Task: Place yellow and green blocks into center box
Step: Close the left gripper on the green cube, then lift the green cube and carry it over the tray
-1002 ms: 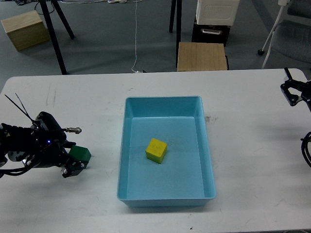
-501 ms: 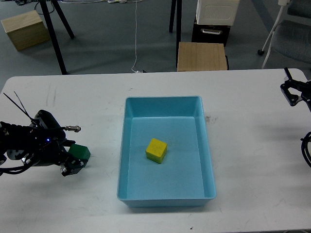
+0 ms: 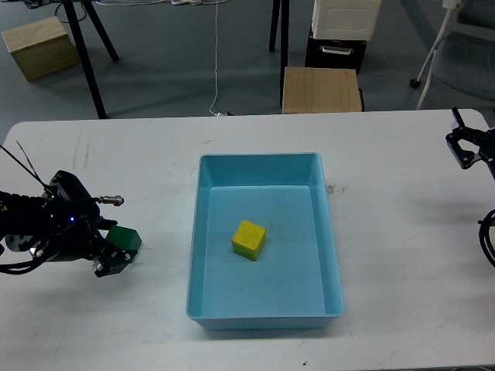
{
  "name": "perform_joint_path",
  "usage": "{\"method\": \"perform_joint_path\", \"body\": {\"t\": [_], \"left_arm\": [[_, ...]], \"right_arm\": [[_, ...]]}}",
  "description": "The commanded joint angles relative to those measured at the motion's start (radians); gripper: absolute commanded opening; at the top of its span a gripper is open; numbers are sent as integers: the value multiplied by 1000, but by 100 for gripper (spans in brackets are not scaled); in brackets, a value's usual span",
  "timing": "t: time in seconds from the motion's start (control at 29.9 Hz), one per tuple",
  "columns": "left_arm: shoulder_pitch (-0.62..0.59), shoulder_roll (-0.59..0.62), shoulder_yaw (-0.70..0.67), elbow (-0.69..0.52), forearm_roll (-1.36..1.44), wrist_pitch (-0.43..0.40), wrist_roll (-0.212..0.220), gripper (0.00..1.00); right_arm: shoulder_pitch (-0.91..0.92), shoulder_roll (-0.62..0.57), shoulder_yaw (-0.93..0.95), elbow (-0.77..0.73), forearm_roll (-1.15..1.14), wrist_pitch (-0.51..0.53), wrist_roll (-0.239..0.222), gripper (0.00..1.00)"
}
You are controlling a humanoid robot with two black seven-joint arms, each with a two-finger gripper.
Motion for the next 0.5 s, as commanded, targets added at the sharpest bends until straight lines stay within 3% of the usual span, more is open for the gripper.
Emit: {"method": "perform_joint_path", "body": {"t": [0.0,0.17,0.3,0.47], "left_arm": [[-2,12,-27,-5,-18,0,-10,38],[-21,42,-38,-11,-32,0,-15,38],[-55,61,-66,-20,-43,0,-59,38],[-79,77,-133,-25,-69,0,-75,38]], "right_arm": [[0,4,-1,-2,0,0,-1,99],[0,12,-1,-6,-2,0,-1,99],[0,12,-2,-6,-2,0,-1,99],[0,12,-1,-5,-2,0,-1,99]]}}
